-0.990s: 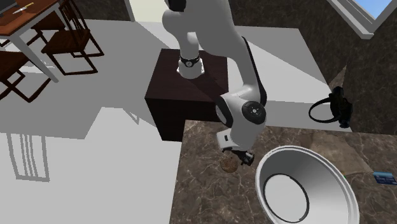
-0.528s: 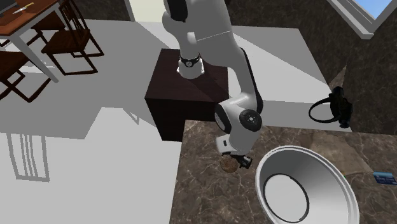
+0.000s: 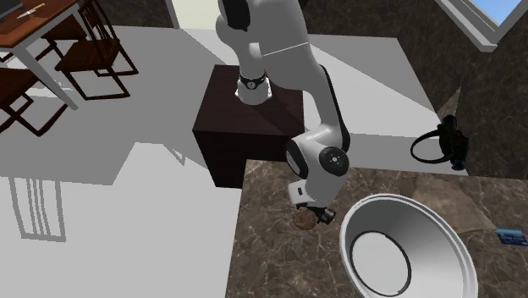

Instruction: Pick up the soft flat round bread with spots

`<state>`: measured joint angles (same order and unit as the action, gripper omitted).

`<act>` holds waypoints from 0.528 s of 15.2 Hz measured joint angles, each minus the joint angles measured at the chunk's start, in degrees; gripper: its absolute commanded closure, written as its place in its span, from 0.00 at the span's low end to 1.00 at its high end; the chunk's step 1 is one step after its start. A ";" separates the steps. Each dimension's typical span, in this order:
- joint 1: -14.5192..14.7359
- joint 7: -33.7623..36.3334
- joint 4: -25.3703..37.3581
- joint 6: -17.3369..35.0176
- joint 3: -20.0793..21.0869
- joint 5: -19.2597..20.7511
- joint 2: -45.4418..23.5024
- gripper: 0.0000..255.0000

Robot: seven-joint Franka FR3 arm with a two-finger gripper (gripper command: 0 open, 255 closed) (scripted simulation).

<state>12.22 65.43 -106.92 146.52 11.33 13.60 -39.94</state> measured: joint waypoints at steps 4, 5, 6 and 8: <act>-0.05 -0.02 -0.05 -0.16 0.04 -0.05 0.20 1.00; -0.25 -0.16 -0.33 -0.44 0.13 -0.16 0.74 1.00; -0.37 -0.26 -0.46 -0.88 0.27 -0.31 1.33 1.00; -0.50 -0.36 -0.64 -1.83 0.57 -0.61 2.45 1.00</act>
<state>11.72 65.07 -107.56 144.69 11.91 13.00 -37.49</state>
